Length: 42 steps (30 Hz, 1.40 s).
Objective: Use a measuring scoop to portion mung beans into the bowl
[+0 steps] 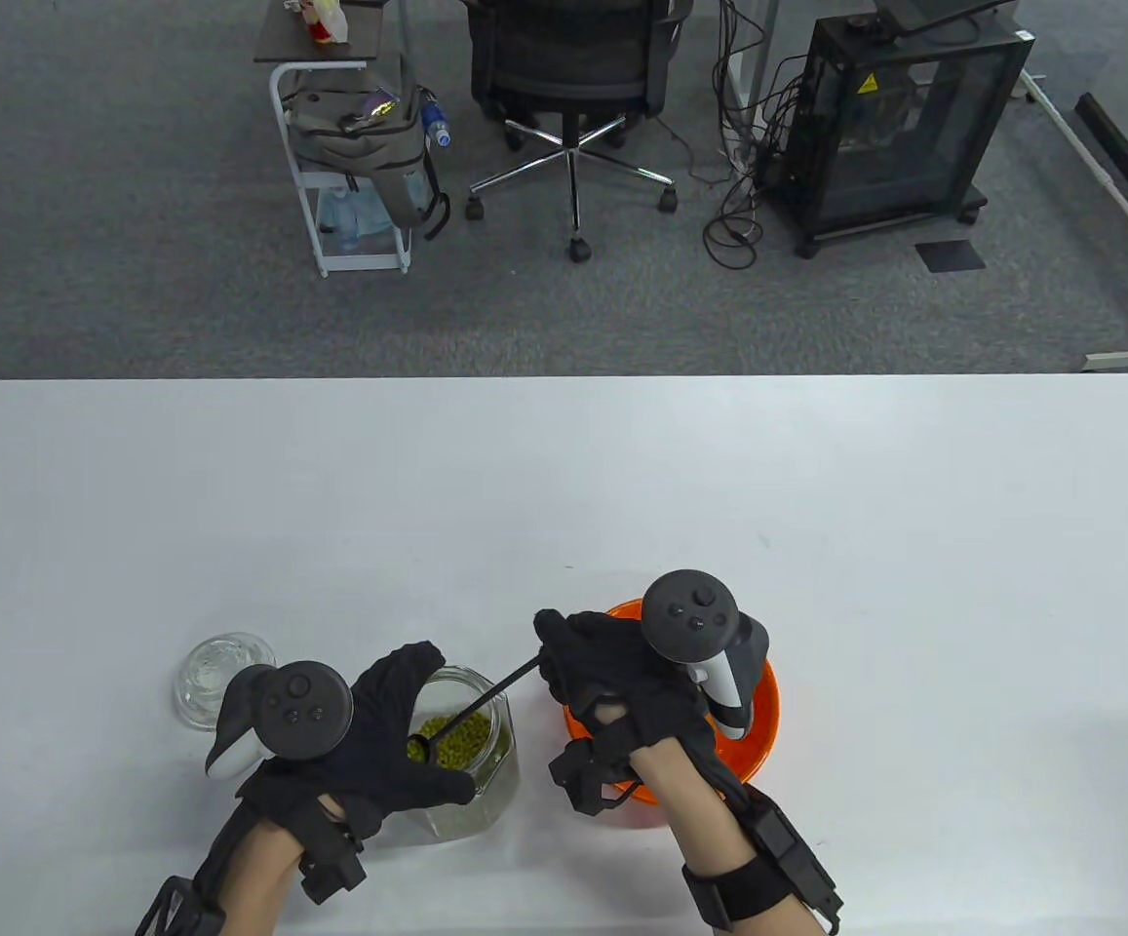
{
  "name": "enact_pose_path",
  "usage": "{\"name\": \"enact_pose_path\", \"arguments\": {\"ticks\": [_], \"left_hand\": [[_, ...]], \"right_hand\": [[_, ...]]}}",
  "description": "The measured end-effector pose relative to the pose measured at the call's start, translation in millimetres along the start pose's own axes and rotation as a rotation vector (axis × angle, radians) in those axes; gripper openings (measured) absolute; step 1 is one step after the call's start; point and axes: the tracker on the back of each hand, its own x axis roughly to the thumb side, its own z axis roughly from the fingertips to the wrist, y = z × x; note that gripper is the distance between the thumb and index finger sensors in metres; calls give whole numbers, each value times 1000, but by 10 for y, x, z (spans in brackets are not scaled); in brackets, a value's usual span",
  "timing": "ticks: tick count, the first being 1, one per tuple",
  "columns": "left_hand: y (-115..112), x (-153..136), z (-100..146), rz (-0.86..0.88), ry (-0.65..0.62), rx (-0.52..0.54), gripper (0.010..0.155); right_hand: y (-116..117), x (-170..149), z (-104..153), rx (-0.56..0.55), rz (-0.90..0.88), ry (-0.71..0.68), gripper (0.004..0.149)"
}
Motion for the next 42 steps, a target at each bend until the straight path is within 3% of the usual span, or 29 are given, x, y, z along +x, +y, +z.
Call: {"name": "enact_pose_path", "arguments": {"ticks": [18,42], "left_hand": [[0,0,0,0,0,0,125],[0,0,0,0,0,0,125]], "right_hand": [[-196,-373,15,-21,-186,79,45],[-489,-558,64,-41,-313,107,45]]}}
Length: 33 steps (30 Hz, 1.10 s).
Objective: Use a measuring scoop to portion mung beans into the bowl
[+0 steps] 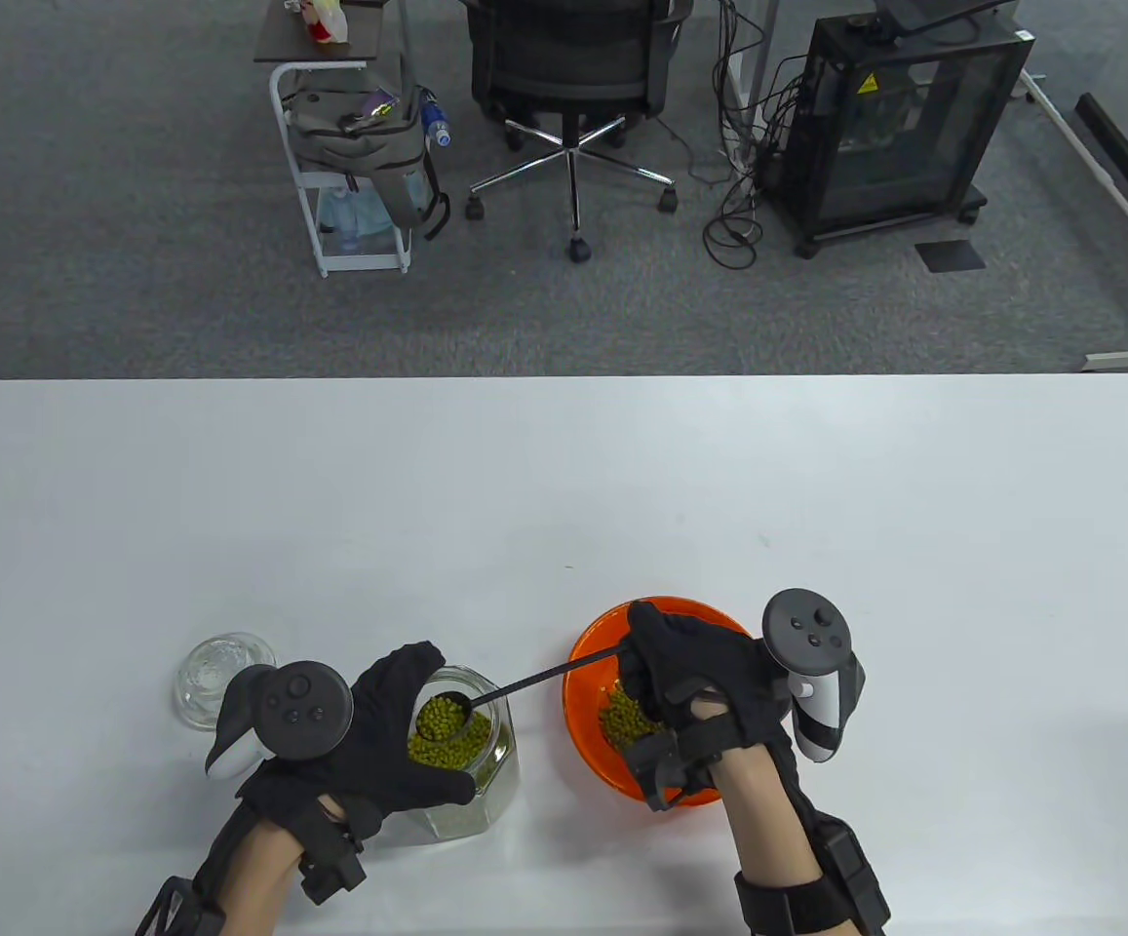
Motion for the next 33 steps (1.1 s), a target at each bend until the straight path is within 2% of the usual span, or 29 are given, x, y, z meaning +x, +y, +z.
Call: {"name": "enact_pose_path", "arguments": {"ticks": [14,21,26,33], "left_hand": [[-1,1,1,-1,2,-1,125],[-2,1,1,-1,1,-2,125],[-3,2,2,-1,1,-1,125],[-4,1,3,1,1,0,125]], "right_hand": [[-197,74,22,-1,-84,-17,44],[-374,133,34,-30,-93,-21,44],[-585,129,47,-62,-61,-25,44],[-1022,-1,59,-117,-60,-1,44]]}}
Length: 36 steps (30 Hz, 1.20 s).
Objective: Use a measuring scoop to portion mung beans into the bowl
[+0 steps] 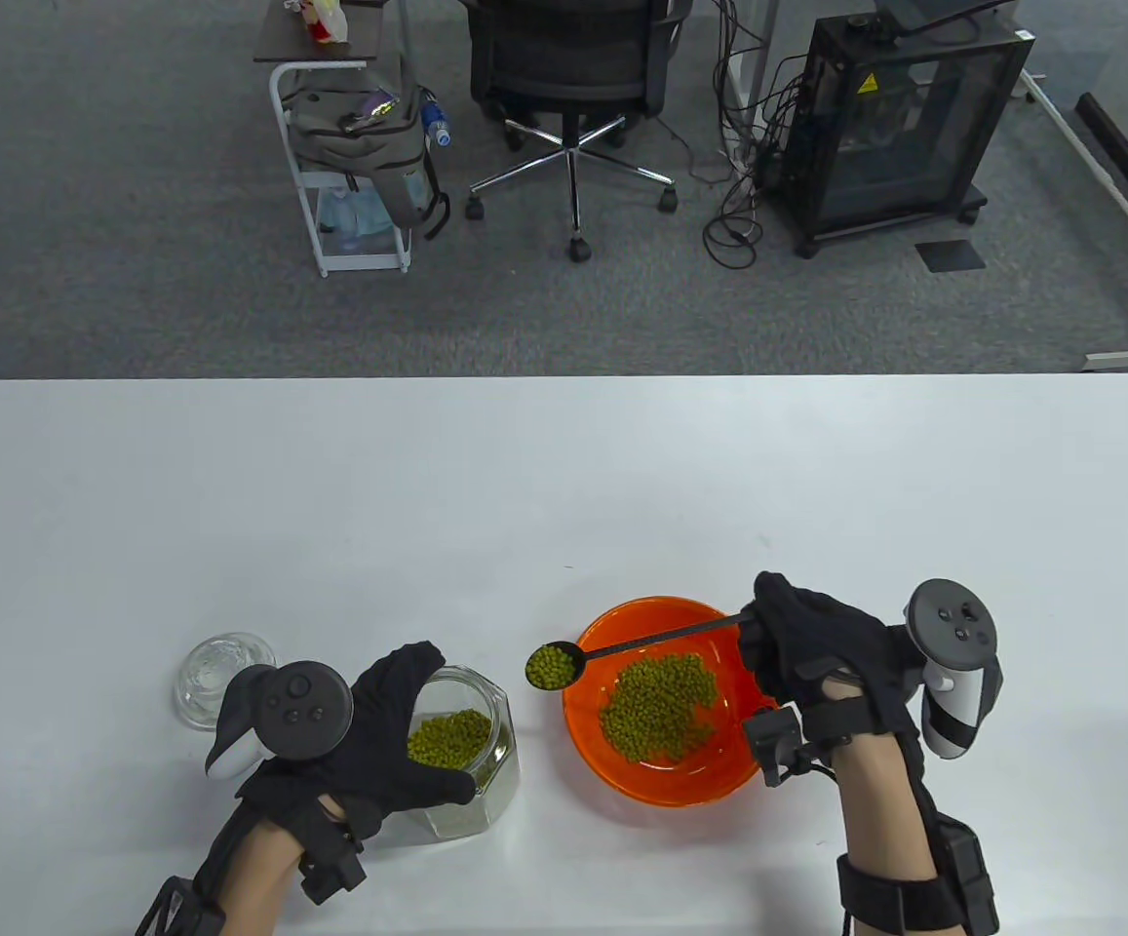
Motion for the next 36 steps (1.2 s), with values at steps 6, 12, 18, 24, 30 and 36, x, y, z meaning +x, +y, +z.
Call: {"name": "enact_pose_path", "arguments": {"ticks": [6,12,18,24,30,36], "left_hand": [[-1,-1,1,3,0,0,125],[0,-3,0,3,0,0,125],[-3,-3,-1,5,0,0,125],[-1,-4,1,3,0,-1,125],[0,-3,2,3,-1,-2,124],[0,-3,1,3,-1,-3,125]], "right_hand": [[-294,-138,-30,-26,4,25,44],[-470,-279,-31,-40,25,42,44],[-601,-397,-37,-72,85,62,44],[-738,-421,7,-102,125,63,44],[-759,-406,38,-118,196,57,44],[-654,-328,76,-100,326,17,44]]}}
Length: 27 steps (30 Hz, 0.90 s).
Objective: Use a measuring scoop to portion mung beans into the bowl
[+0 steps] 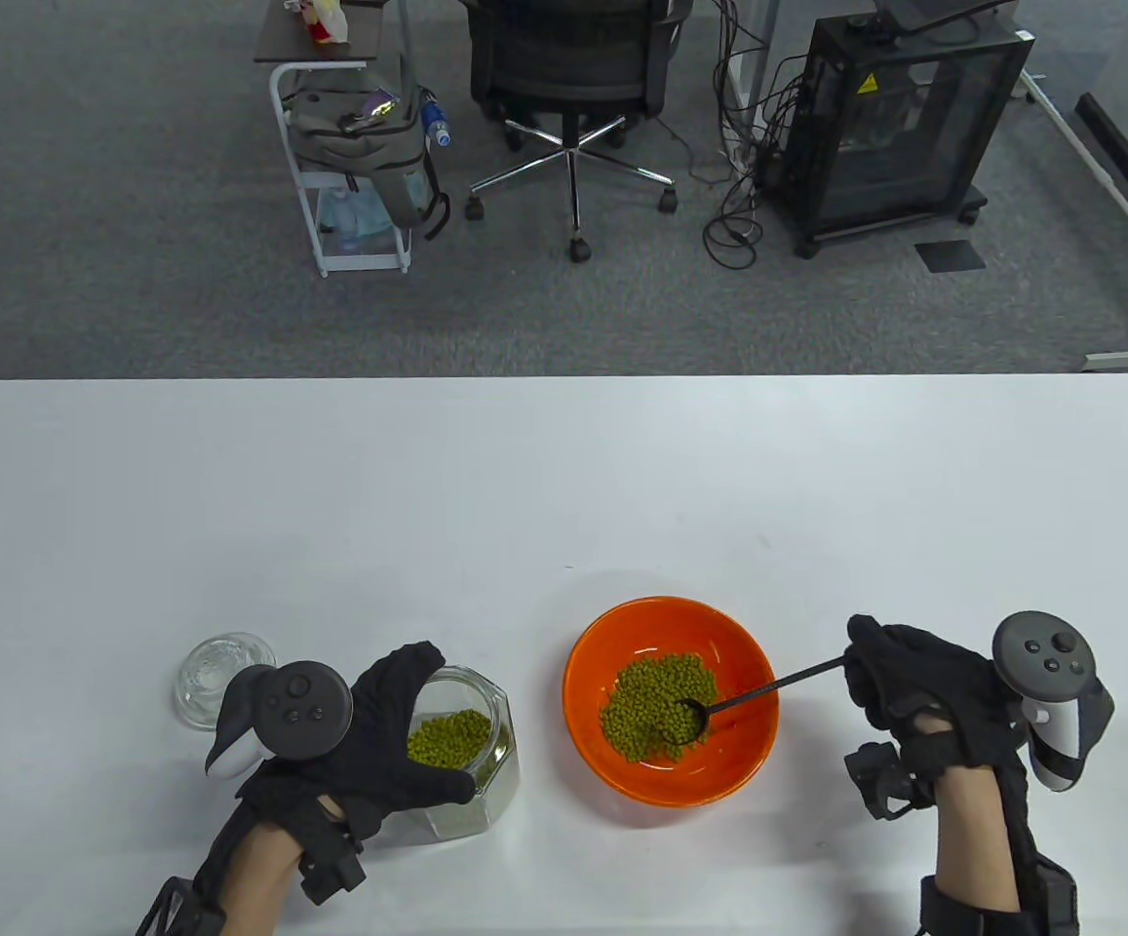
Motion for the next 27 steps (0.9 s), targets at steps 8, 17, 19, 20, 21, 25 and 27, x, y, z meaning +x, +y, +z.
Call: {"name": "enact_pose_path", "arguments": {"ticks": [8,17,19,20,21,25,27], "left_hand": [[0,0,0,0,0,0,124],[1,-1,1,-2,2,-1,124],[1,0,0,-3,2,-1,124],[0,0,0,-3,2,-1,125],[1,0,0,-3,2,-2,125],[1,0,0,-4,2,-2,124],[1,1,0,-5,2,-2,124]], "right_hand": [[125,262,139,8,150,-178,44],[218,508,319,-50,293,-389,44],[237,541,341,-40,309,-442,44],[252,566,356,-32,321,-489,44],[263,582,367,-24,333,-520,44],[312,662,445,-24,392,-651,44],[325,705,503,-32,402,-708,44]]}}
